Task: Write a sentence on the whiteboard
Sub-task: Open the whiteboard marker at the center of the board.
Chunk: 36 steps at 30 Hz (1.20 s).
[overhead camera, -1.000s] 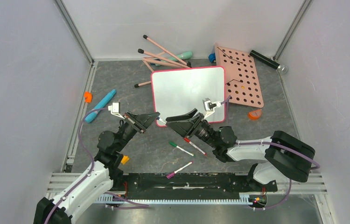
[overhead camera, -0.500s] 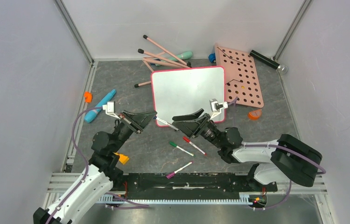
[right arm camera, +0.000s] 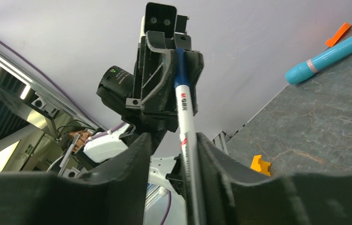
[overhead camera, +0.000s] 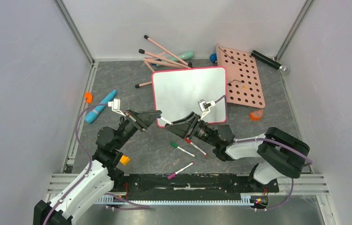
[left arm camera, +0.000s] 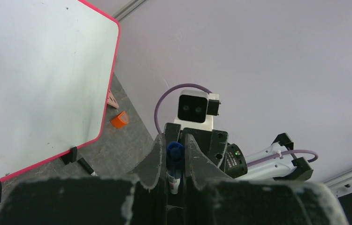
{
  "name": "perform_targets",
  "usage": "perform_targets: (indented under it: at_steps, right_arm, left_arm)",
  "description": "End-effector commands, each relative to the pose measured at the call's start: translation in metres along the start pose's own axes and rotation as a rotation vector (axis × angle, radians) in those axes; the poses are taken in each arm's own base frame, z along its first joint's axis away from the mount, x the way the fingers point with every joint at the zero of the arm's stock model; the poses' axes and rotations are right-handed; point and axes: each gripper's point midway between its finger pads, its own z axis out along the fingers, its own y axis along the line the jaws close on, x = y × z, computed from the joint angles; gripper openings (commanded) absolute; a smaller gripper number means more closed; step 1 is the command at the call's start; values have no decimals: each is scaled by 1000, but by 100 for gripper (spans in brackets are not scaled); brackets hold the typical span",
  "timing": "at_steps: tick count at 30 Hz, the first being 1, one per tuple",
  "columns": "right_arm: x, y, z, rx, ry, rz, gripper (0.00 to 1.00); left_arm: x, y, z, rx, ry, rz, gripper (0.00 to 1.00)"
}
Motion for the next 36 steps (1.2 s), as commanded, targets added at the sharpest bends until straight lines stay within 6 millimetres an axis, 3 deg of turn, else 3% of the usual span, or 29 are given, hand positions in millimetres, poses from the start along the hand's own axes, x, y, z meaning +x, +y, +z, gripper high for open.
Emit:
perform_targets:
  at_steps: [1, 4, 10, 36]
  right_arm:
    - [-14, 32, 8, -139, -44, 11, 36]
    - [-19, 32, 3, -137, -75, 12, 33]
    - [-29, 34, -5, -135, -140, 13, 43]
    - [-37, 43, 3, -158, -153, -40, 33]
  left_arm:
    - [-10, -26, 3, 90, -20, 64, 2]
    - [-12, -26, 1, 95, -34, 72, 2]
    - [-17, -26, -6, 95, -75, 82, 2]
    - [-6, -10, -9, 88, -70, 25, 2]
